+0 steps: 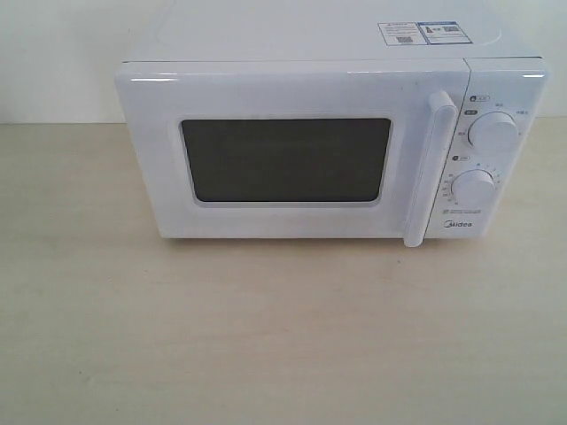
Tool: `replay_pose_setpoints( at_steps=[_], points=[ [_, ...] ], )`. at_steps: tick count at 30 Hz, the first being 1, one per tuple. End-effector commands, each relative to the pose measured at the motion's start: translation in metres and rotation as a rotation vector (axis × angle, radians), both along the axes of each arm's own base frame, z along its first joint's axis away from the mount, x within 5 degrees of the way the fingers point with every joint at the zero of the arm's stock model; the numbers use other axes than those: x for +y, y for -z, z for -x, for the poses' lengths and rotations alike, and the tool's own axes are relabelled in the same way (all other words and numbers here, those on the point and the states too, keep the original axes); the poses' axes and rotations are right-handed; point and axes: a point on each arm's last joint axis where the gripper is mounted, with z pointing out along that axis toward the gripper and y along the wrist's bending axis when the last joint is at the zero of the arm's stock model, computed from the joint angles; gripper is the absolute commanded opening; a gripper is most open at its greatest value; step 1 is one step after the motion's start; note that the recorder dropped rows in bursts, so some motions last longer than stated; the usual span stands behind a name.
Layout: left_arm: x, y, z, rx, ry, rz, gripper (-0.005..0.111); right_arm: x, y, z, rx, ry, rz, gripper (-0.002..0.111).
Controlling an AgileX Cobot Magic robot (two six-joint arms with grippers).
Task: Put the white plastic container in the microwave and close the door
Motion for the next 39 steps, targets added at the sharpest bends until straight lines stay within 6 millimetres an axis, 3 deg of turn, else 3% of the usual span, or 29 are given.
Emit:
replay_pose_setpoints(
  at_steps=[1, 7, 13, 23, 39],
  points=[
    [0.000, 0.001, 0.000, -0.002, -0.005, 0.009, 0.004, 0.001, 0.003, 0.000, 0.002, 0.013, 0.138, 0.000],
    [0.000, 0.001, 0.000, -0.002, -0.005, 0.009, 0.004, 0.003, 0.010, -0.001, 0.075, 0.006, 0.253, 0.000],
    [0.000, 0.001, 0.000, -0.002, -0.005, 0.009, 0.004, 0.000, 0.026, -0.001, 0.259, 0.014, 0.242, 0.000],
    [0.000, 0.001, 0.000, -0.002, -0.005, 0.009, 0.004, 0.000, 0.062, -0.006, 0.361, 0.008, 0.240, 0.000],
    [0.000, 0.001, 0.000, -0.002, -0.005, 0.009, 0.004, 0.000, 0.068, -0.005, 0.423, 0.000, 0.252, 0.000]
  ],
)
